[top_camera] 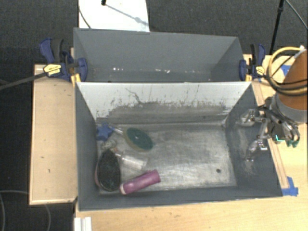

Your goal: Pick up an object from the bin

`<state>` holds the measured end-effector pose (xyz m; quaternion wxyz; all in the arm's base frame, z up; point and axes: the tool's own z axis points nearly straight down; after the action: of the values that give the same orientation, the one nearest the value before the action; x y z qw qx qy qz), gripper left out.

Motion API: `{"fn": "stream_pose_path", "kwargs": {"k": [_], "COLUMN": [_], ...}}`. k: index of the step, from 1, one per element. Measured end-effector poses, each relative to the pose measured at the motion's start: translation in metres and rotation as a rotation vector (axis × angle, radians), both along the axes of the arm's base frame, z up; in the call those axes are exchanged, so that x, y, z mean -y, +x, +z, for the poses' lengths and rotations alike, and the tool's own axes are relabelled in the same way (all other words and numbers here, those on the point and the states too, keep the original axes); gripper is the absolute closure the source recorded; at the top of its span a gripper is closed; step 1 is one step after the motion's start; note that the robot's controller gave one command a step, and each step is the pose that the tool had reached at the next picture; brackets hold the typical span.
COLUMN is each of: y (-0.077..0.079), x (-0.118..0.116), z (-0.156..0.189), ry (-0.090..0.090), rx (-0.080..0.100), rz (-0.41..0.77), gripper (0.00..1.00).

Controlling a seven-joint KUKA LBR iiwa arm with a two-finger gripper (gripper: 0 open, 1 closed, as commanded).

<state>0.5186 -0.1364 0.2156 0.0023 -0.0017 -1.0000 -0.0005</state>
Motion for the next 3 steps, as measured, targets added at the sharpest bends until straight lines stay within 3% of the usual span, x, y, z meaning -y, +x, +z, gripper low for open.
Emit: {"fn": "stream_pose_path", "kwargs": {"k": [1,2,3], "y": [0.024,0.043,0.061], "x": [-0.084,-0.141,-0.228], "z": [-0.051,0.008,-0.113], "ry": [0.004,0.003,0.001], "rx": [0.003,0.015,0.0], "rz": [-0.06,-0.133,-0.093], "gripper": [0.0,0.0,0.0]}}
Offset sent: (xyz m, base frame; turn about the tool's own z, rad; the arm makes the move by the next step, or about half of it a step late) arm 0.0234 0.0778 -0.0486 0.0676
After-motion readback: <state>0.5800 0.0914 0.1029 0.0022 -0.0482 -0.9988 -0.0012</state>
